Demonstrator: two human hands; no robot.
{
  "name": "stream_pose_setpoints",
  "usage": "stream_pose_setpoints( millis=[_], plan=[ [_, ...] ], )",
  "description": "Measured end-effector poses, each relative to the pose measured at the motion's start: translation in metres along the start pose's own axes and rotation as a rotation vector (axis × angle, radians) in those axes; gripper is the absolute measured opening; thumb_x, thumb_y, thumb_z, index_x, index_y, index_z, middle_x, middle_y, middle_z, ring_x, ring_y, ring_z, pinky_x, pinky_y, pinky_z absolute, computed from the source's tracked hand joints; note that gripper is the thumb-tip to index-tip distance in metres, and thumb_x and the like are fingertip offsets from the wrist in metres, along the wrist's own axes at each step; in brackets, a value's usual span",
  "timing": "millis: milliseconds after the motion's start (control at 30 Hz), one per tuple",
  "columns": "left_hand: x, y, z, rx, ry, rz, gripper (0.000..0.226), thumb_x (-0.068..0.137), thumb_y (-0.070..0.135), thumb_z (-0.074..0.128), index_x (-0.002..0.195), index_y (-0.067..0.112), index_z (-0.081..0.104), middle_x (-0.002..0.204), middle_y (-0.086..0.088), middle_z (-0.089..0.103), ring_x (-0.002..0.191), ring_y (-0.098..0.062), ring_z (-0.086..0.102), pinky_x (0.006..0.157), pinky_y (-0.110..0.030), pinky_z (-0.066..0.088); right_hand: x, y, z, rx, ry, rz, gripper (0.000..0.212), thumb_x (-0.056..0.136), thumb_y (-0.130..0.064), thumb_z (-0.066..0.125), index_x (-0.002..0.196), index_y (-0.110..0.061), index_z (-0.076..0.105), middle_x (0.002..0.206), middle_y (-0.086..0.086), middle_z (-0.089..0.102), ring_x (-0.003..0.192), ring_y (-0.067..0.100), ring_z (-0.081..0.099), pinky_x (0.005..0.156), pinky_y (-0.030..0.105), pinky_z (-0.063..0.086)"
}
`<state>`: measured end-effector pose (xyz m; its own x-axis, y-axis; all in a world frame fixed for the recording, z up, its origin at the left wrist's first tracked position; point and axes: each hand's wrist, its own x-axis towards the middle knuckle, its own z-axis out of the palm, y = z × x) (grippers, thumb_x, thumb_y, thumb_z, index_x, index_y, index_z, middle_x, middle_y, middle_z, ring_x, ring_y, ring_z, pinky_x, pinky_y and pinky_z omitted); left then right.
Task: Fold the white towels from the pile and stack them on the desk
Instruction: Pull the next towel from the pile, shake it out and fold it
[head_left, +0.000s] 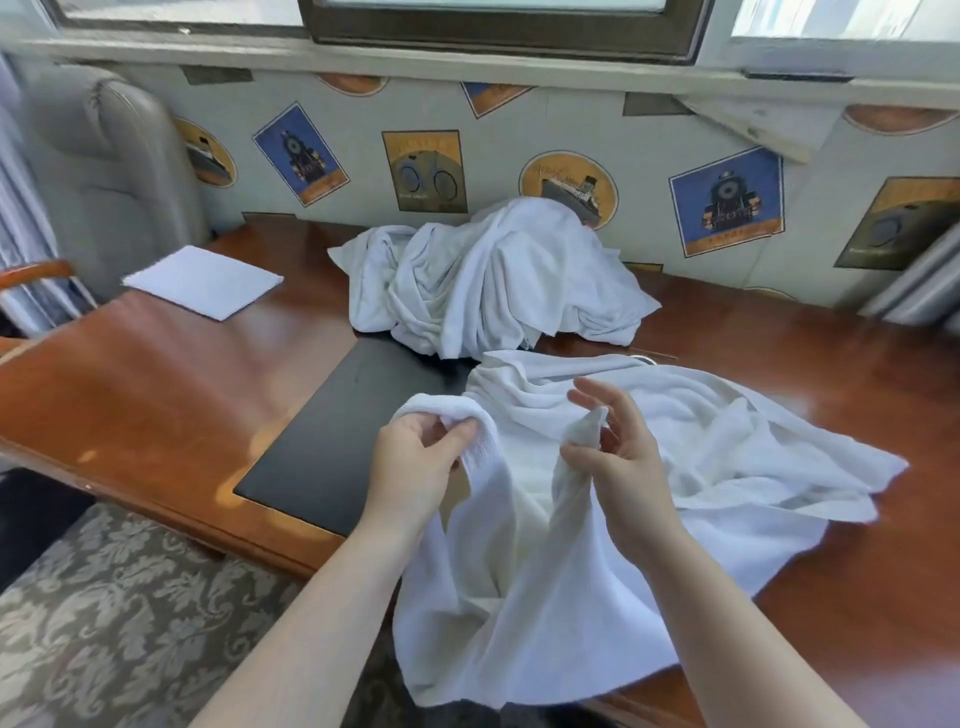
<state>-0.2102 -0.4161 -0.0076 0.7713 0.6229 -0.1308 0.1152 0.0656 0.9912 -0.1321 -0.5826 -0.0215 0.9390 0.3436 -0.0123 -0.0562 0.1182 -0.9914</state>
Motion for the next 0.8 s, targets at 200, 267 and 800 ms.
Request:
stream_pose_setpoints(
  millis=[200, 267, 800],
  plan=[
    [0.013, 0.002, 0.008, -0.820, 0.388, -0.638, 0.013, 0.083, 0.010, 0.075, 0.081, 0.010, 0.062, 0.076, 0.002, 0.063, 0.067, -0.008, 0.059, 0.063, -0.022, 0.052, 0.018, 0.011, 0.009, 0.366, 0.295, 0.430, 0.050, 0.076, 0.009, 0.072, 0.118, -0.010, 0.055, 0.106, 0.008, 0.065, 0.085, 0.019, 0.070, 0.071, 0.030, 0.057],
    [0.008, 0.001, 0.010, -0.486, 0.398, -0.353, 0.018, 0.078, 0.014, 0.080, 0.075, 0.007, 0.064, 0.066, 0.004, 0.063, 0.060, -0.008, 0.057, 0.058, -0.020, 0.050, 0.020, 0.008, 0.014, 0.464, 0.225, 0.531, 0.024, 0.081, 0.008, 0.069, 0.102, -0.003, 0.064, 0.073, 0.007, 0.067, 0.056, 0.014, 0.068, 0.050, 0.022, 0.053],
    [-0.005, 0.045, 0.028, 0.651, 0.282, 0.460, 0.015, 0.078, 0.032, 0.079, 0.071, 0.034, 0.065, 0.094, 0.012, 0.053, 0.095, -0.010, 0.044, 0.080, -0.028, 0.040, 0.003, -0.044, 0.017, 0.317, 0.164, 0.223, 0.023, 0.085, 0.001, 0.070, 0.075, -0.013, 0.054, 0.064, -0.002, 0.062, 0.060, 0.015, 0.058, 0.064, 0.029, 0.046]
  ],
)
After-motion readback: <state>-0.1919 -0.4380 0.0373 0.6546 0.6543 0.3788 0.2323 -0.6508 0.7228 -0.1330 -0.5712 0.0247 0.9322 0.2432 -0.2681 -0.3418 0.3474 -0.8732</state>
